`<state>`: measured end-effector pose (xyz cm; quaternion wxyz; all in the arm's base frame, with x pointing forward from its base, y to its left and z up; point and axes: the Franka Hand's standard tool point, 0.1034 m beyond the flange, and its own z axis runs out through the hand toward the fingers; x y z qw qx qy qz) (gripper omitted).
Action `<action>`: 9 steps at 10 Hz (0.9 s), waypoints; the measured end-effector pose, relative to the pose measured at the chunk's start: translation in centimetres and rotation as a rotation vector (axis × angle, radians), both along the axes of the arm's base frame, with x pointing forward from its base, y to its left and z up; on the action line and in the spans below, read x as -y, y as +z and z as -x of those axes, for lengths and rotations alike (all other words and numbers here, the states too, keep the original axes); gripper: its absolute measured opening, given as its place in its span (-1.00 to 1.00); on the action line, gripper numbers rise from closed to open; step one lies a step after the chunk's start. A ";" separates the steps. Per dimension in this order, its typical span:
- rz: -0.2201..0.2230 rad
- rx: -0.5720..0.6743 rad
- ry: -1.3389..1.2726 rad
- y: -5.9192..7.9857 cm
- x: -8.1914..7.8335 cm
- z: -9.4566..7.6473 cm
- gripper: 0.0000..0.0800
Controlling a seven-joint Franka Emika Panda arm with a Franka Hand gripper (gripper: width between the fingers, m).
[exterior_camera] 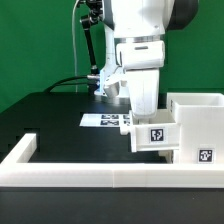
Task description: Assemble drawer
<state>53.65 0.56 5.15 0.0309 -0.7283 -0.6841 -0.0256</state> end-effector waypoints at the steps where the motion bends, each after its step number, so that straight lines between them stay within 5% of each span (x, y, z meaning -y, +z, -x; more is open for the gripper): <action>1: 0.000 0.000 0.000 0.0 0.0 0.0 -0.89; 9: 0.008 0.015 0.002 0.2 -1.3 -0.6 -0.89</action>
Offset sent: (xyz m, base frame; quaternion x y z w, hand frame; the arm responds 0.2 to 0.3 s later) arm 0.0129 0.0129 0.0026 -0.0113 -0.0151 -0.0166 0.9997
